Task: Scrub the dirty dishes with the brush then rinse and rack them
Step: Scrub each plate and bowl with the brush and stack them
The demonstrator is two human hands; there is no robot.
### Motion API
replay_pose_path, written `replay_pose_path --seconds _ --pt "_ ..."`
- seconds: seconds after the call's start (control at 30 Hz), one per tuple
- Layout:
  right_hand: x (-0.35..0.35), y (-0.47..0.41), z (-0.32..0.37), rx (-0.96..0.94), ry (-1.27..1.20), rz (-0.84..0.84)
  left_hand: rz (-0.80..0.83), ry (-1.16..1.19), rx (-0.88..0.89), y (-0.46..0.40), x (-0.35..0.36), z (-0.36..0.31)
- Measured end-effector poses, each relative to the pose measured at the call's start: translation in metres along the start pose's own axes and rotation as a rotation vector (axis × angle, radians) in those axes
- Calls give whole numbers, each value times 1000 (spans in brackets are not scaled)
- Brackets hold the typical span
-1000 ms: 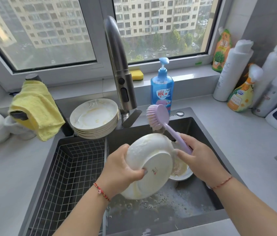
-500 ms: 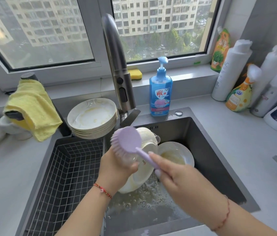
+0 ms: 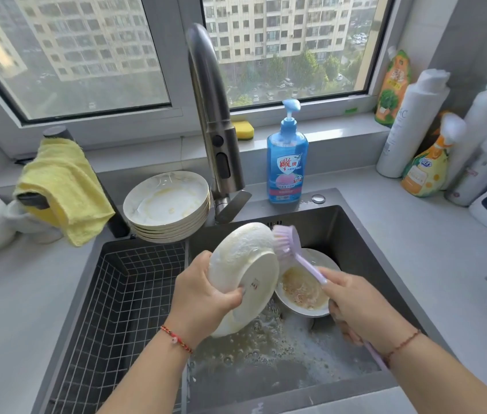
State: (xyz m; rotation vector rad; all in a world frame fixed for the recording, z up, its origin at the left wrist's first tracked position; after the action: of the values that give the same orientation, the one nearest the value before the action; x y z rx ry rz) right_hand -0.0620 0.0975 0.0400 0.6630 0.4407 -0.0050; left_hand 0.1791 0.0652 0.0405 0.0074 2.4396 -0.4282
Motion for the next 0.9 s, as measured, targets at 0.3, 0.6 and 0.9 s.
replay_pose_path --seconds 0.3,0.6,0.9 --pt "29 60 41 -367 553 -57 54 -146 3 3 14 -1" --pt "4 -13 -18 163 -167 107 -97 132 -39 11 -12 3" --pt "57 -30 -30 192 -606 198 -295 550 -135 18 -3 -4"
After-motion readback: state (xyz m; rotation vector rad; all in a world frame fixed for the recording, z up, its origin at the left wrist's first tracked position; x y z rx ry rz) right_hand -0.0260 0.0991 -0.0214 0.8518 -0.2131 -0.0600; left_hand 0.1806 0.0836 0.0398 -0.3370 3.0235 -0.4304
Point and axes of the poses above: each hand's wrist, its own y-axis away from the middle knuckle, its own x-axis out of the palm, z = x × y, the point moved 5 cm from there along -y, towards the middle knuckle, and after that the axes turned 14 degrees about x, right-handed, at the moved point
